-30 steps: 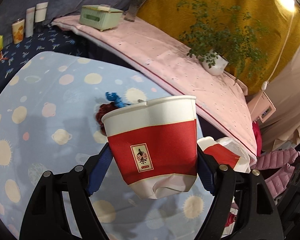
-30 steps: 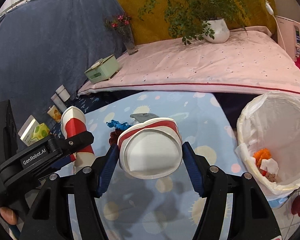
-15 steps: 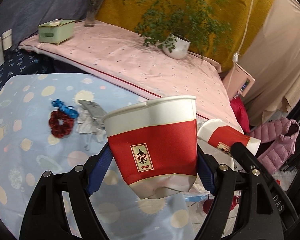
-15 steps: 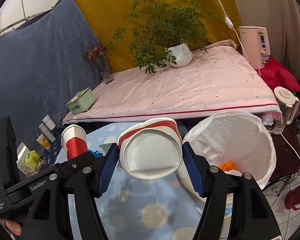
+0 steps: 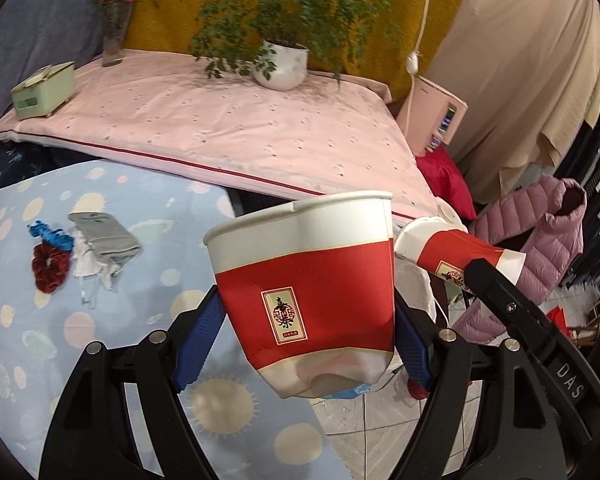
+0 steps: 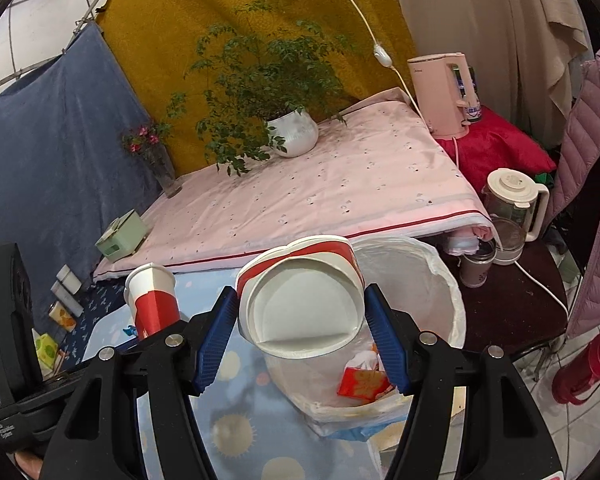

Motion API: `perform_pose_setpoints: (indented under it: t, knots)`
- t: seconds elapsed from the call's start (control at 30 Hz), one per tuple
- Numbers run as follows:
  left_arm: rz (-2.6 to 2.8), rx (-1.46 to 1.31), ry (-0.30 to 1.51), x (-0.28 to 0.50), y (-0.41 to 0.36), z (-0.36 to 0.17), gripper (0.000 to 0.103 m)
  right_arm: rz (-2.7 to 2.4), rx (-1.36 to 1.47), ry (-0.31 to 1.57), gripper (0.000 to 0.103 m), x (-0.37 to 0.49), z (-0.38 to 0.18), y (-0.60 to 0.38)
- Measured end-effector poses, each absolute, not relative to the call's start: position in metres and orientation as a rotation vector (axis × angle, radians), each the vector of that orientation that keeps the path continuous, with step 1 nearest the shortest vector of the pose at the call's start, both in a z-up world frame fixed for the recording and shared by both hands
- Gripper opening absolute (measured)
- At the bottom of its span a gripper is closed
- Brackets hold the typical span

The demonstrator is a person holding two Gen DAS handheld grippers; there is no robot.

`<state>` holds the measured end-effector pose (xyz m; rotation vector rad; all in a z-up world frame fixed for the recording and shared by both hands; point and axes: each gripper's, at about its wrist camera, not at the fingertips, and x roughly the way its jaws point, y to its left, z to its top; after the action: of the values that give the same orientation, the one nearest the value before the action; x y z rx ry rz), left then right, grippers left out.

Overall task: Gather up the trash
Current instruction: 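Grasp a paper cup with the left gripper while the right gripper grasps another cup, then carry both cups over the bin and open both grippers, then move both grippers back over the scrunchie and grey cloth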

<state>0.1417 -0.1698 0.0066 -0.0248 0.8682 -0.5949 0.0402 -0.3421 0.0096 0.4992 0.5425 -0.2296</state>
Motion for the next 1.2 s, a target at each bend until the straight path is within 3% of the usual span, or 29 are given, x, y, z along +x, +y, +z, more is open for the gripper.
perform_pose_setpoints:
  t: [0.53, 0.67, 1.2]
  knots:
    - [-0.670, 0.001, 0.928, 0.159, -0.237, -0.031, 0.076, -0.322, 0.557, 0.575, 0.062, 0.035, -0.024, -0.395]
    - [-0.627, 0.005, 0.891, 0.160, -0.237, -0.032, 0.087, -0.326, 0.567, 0.578, 0.062, 0.037, -0.030, -0.400]
    - [-0.521, 0.045, 0.864, 0.171, -0.208, -0.038, 0.087, -0.284, 0.547, 0.631, 0.063, 0.073, -0.045, -0.385]
